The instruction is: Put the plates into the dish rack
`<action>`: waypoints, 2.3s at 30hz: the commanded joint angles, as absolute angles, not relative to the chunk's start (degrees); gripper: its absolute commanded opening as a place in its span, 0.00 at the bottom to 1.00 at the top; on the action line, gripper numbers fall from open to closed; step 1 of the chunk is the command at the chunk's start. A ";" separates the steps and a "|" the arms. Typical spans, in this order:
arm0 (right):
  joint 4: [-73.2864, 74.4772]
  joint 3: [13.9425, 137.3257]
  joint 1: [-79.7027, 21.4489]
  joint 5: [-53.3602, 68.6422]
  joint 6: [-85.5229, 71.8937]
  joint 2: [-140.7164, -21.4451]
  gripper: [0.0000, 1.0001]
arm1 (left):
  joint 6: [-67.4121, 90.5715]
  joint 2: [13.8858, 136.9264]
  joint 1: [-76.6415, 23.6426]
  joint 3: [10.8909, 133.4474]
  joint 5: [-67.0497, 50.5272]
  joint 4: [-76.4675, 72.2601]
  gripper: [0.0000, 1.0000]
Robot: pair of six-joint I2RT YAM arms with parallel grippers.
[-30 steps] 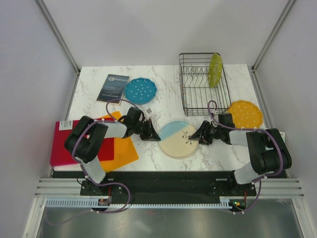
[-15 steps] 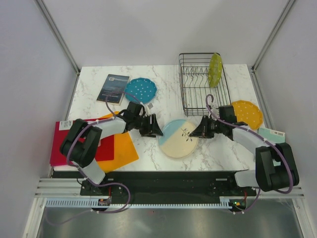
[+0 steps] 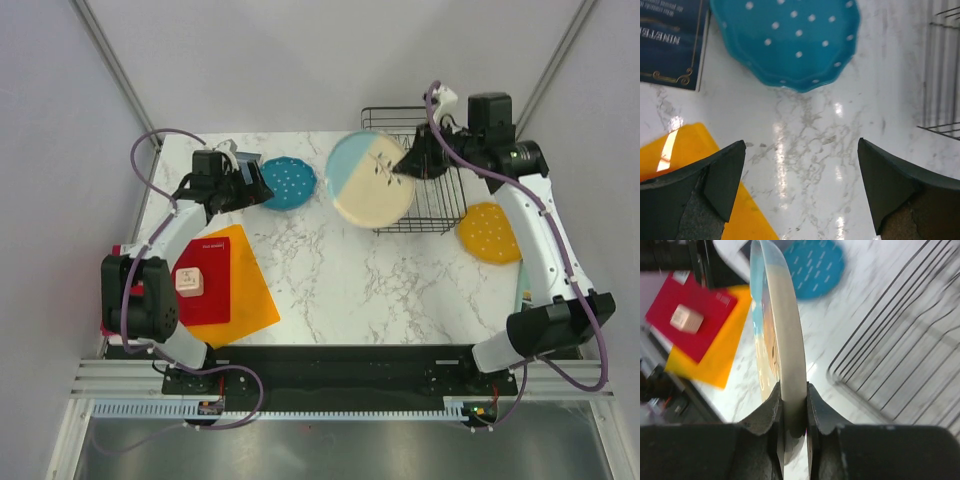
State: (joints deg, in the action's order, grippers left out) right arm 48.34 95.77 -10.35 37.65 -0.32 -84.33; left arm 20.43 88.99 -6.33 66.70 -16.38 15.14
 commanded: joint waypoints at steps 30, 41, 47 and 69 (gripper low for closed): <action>16.43 128.06 -16.61 -41.04 10.81 -120.05 0.00 | 18.90 93.42 -8.53 67.85 -9.67 18.28 1.00; 19.69 127.00 -16.52 -39.46 8.79 -124.62 0.00 | 18.55 96.50 -8.53 69.43 -10.46 18.46 1.00; 21.80 127.44 -15.56 -37.97 6.94 -128.49 0.00 | 16.70 100.18 -8.61 72.41 -14.05 18.11 1.00; 23.81 107.94 -31.64 -26.45 12.83 -103.01 0.70 | 11.60 126.56 -11.16 97.48 -22.15 24.08 0.02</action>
